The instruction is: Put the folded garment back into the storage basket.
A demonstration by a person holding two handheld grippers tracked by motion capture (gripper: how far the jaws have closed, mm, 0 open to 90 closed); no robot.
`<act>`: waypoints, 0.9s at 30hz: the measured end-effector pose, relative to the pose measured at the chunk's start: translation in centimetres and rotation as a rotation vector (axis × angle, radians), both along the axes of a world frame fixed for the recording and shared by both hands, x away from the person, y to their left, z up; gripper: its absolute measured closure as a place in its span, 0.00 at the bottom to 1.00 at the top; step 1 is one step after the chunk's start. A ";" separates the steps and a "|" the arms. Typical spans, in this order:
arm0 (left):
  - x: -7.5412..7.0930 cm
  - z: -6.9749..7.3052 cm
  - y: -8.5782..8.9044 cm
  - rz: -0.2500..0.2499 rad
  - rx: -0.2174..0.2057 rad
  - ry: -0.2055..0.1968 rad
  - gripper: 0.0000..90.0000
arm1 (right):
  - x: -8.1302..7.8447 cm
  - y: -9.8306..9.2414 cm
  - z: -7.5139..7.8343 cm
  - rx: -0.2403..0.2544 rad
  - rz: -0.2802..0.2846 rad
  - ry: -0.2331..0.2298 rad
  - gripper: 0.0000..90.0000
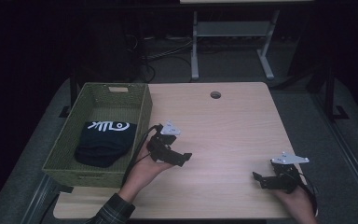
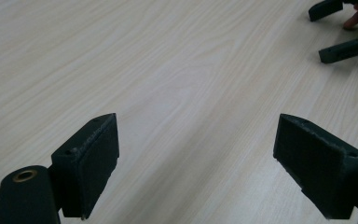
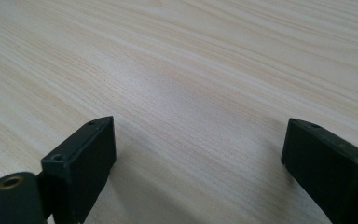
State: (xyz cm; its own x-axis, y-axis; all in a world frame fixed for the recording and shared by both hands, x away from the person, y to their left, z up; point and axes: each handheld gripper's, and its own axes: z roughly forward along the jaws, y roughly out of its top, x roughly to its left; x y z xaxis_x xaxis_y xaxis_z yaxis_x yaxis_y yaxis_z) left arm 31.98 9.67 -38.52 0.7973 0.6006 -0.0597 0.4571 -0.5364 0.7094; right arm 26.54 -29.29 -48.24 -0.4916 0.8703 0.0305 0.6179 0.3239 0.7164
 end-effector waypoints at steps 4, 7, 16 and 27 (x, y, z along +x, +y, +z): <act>-0.2 -1.5 -0.8 -0.009 0.004 0.003 0.15 | 0.0 0.0 0.0 0.000 -0.001 -0.001 0.11; -0.2 -2.6 -1.2 -0.013 0.014 0.000 0.15 | 0.0 0.0 0.0 -0.002 -0.001 -0.001 0.11; -0.4 -5.4 -1.9 -0.006 0.057 -0.028 0.15 | 0.0 0.0 0.0 -0.002 0.000 -0.001 0.11; -0.3 -8.0 -2.1 -0.024 0.054 -0.015 0.15 | 0.0 0.0 0.0 -0.002 0.000 -0.001 0.11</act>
State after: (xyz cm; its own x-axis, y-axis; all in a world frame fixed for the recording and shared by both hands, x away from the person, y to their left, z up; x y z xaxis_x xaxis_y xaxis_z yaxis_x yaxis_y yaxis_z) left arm 31.68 7.58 -46.53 0.8119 0.5836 -0.0153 0.4331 -0.5846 0.6861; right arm 26.55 -29.28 -48.26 -0.4913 0.8705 0.0284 0.6174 0.3251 0.7164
